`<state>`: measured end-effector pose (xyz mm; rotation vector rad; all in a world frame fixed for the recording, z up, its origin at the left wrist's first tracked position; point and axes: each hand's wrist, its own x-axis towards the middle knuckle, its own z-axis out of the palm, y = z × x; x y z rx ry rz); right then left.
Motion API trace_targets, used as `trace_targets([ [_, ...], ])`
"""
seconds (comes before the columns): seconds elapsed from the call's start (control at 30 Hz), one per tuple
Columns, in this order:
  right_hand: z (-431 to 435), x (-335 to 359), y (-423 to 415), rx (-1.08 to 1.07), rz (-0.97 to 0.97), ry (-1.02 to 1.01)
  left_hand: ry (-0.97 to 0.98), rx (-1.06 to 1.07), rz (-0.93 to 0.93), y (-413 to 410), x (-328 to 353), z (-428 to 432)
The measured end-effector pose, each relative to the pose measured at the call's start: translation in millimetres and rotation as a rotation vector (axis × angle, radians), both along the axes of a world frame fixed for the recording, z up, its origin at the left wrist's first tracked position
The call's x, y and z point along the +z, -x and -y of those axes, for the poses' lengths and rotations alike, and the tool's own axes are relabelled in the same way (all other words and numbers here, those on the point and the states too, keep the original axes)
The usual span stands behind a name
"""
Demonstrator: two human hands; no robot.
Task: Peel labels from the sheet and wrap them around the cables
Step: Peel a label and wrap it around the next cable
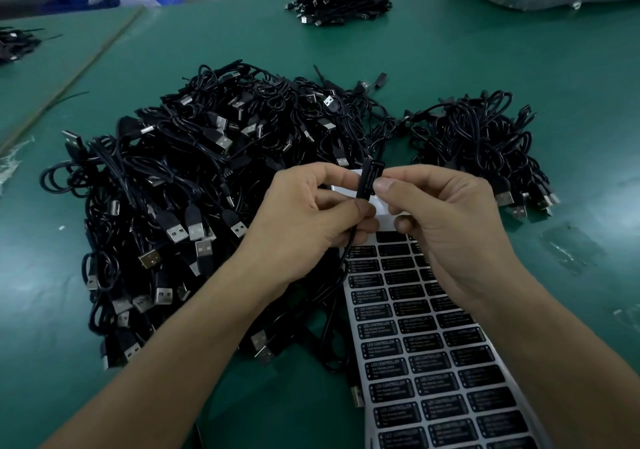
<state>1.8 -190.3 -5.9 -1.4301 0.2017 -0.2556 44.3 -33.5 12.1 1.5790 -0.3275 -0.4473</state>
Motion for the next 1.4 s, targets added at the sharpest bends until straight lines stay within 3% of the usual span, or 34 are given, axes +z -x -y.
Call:
trace_targets([
  [0.63,-2.3,-2.0,-0.9,0.0,0.024,-0.007,0.012,-0.015,0.002,-0.1,-0.8,0.2],
  [1.4,-7.0,-8.3,-2.9,-0.059,0.042,0.191,0.007,-0.027,-0.08,-4.6,-12.1,1.5],
])
